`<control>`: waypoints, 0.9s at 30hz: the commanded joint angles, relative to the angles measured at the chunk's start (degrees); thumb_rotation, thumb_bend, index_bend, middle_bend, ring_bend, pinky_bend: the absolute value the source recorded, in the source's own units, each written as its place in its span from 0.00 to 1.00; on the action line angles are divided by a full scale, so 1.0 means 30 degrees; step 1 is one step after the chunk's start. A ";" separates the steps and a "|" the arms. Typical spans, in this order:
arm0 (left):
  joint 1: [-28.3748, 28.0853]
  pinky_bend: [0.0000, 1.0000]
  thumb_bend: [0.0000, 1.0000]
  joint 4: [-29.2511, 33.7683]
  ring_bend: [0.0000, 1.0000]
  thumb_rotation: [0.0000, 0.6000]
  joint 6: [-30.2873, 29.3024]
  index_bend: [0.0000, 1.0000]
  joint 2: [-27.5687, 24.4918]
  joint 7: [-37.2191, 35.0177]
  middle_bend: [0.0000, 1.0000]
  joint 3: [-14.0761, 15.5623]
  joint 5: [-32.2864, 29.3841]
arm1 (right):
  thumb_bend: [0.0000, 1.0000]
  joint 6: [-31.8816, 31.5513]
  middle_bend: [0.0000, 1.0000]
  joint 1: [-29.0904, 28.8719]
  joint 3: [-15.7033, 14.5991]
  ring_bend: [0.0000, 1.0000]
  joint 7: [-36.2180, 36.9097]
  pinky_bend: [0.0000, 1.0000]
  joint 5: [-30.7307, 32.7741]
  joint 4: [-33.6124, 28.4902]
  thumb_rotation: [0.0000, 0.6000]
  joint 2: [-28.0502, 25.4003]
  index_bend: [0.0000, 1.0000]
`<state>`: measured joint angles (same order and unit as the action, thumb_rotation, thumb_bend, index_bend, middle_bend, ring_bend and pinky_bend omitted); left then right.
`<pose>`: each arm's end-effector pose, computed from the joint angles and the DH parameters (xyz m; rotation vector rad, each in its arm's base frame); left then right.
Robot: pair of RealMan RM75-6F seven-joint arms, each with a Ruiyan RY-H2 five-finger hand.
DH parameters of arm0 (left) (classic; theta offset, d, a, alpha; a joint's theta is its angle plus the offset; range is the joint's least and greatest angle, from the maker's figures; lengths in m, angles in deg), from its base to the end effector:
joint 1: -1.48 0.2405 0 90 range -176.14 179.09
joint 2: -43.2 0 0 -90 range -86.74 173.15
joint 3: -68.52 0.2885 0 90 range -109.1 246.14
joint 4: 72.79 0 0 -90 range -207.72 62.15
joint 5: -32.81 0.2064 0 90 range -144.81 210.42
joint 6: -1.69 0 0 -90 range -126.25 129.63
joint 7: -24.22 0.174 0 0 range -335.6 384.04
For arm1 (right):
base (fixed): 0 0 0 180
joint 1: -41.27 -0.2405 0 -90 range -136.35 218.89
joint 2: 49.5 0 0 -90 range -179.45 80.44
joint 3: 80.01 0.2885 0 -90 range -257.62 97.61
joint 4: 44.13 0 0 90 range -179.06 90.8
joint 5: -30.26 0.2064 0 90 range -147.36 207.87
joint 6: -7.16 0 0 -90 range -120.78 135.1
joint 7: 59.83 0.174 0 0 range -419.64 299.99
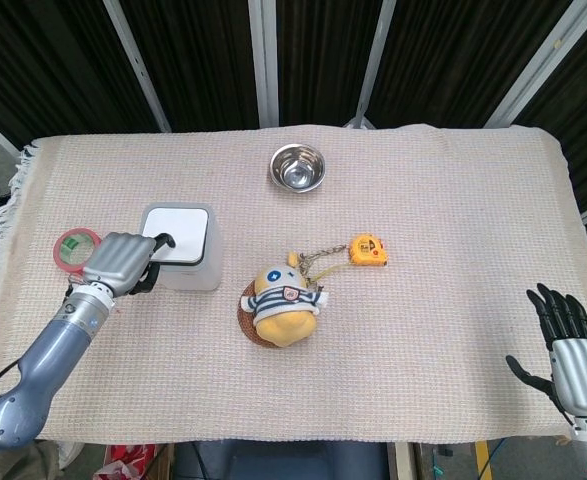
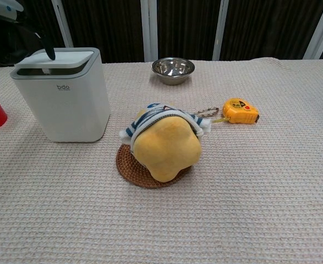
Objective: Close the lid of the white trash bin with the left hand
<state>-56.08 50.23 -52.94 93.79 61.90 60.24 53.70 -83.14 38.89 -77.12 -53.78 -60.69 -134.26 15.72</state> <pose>-0.1226 0.3747 0.1415 -1.7981 -1.0572 -0.5604 -0.3333 -0.1981 0.1817 1.3557 -0.8931 1.0430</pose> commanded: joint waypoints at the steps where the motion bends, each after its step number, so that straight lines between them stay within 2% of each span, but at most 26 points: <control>1: 0.0058 0.95 0.66 -0.0094 0.97 1.00 -0.0261 0.28 0.0260 -0.0055 1.00 0.0236 0.0258 | 0.24 -0.0013 0.00 0.0008 -0.0002 0.00 -0.0008 0.00 -0.0004 0.0010 1.00 0.0000 0.00; 16: -0.0366 0.95 0.66 -0.0641 0.97 1.00 -0.0575 0.29 0.1162 0.0058 1.00 0.1037 0.0096 | 0.24 -0.0036 0.00 0.0039 0.0005 0.00 0.0012 0.00 0.0010 0.0014 1.00 -0.0006 0.00; 22: -0.0421 0.95 0.66 -0.0281 0.97 1.00 -0.1001 0.29 0.0798 -0.0421 1.00 0.0724 0.0378 | 0.24 -0.0054 0.00 0.0048 0.0005 0.00 0.0035 0.00 -0.0009 0.0007 1.00 -0.0014 0.00; 27: 0.0383 0.94 0.64 0.0472 0.95 1.00 -0.1940 0.26 0.0201 -0.1988 1.00 -0.0046 0.2497 | 0.24 -0.0132 0.00 0.0062 -0.0006 0.00 0.0016 0.00 -0.0103 0.0051 1.00 -0.0010 0.00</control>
<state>-56.42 50.29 -57.17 95.46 58.25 61.25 57.98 -83.51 39.07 -77.13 -53.72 -60.97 -134.12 15.69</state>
